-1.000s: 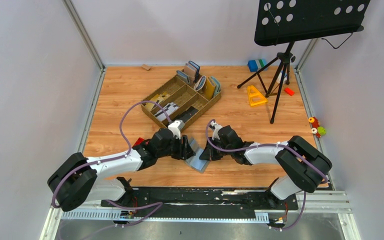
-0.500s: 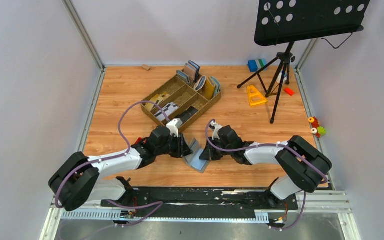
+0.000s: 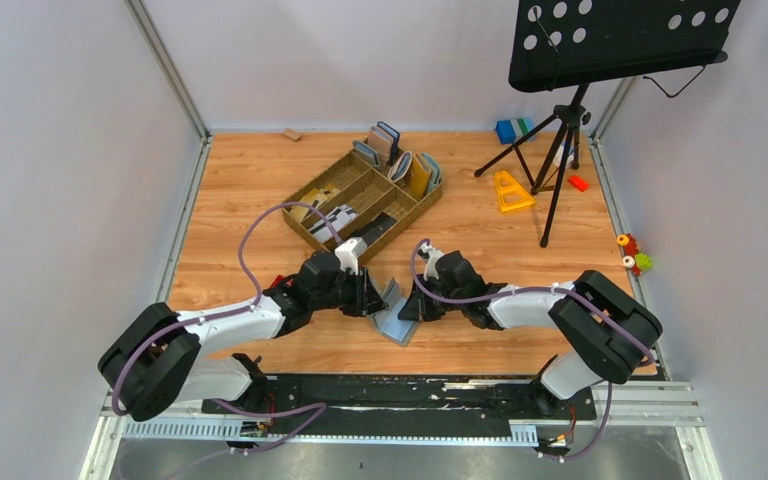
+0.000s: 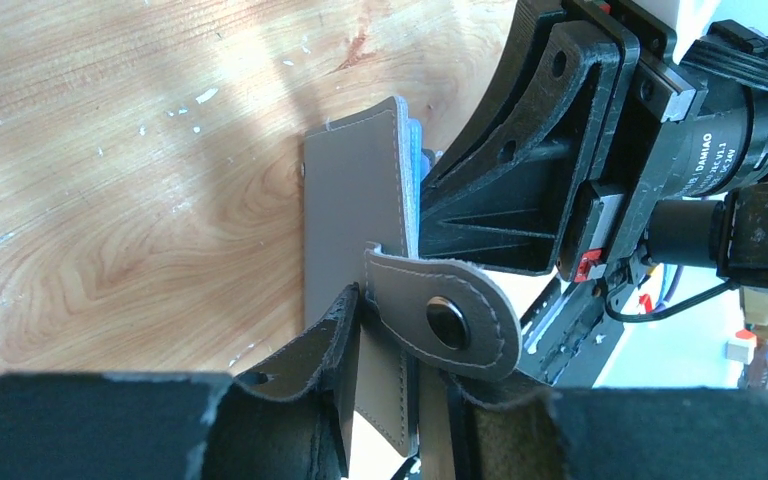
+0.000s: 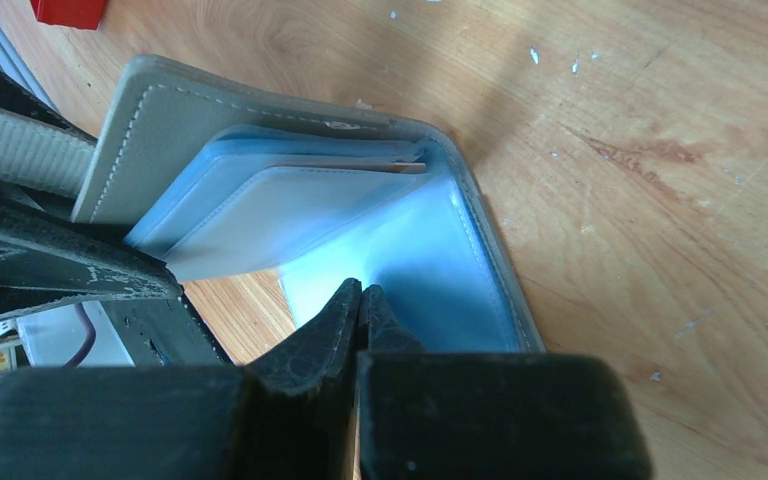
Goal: Take the credit cards out of the card holder
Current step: Remove the credit card from the card holder.
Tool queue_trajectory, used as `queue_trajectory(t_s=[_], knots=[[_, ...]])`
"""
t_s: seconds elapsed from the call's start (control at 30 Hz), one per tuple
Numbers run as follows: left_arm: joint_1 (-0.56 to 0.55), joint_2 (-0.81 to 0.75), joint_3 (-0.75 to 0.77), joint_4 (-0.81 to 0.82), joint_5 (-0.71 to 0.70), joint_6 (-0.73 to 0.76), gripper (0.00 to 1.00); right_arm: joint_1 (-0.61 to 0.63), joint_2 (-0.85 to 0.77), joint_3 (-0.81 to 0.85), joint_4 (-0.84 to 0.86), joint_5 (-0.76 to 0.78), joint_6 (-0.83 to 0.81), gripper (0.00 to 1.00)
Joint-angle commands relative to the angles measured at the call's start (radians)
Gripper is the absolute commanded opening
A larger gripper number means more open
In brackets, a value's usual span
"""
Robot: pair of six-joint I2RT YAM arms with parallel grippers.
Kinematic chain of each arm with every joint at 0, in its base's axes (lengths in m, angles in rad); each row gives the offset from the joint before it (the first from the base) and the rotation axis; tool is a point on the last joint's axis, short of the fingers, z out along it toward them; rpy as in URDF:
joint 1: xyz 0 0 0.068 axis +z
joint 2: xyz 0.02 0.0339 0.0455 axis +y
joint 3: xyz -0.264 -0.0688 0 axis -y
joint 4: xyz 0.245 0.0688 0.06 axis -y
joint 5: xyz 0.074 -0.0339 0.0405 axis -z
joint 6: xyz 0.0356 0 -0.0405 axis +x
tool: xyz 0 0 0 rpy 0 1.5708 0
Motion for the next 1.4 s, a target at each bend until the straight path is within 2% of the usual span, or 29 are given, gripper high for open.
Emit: queue_trajectory(t_s=[0.0,0.17,0.4,0.63,1.0,1.1,1.37], knots=[[0.003,0.022,-0.006,0.062,0.046,-0.003,0.32,0.004,0.019,0.003,0.001,-0.008,-0.007,0.00],[0.003,0.046,-0.003,0.091,0.079,-0.009,0.37,0.004,0.024,0.004,0.004,-0.010,-0.008,0.00],[0.003,0.069,-0.008,0.120,0.100,-0.017,0.28,0.005,0.028,0.002,0.004,-0.013,-0.008,0.00],[0.003,0.083,-0.008,0.114,0.099,-0.008,0.13,0.004,0.009,-0.008,-0.015,-0.002,-0.008,0.00],[0.003,-0.011,0.017,-0.005,0.021,0.047,0.11,0.003,-0.120,-0.070,-0.091,0.082,-0.008,0.00],[0.003,-0.033,0.021,-0.039,0.001,0.057,0.06,0.004,-0.117,-0.066,-0.106,0.088,-0.009,0.00],[0.003,-0.049,0.020,-0.027,0.027,0.049,0.07,0.004,-0.032,-0.045,-0.094,0.070,-0.011,0.00]])
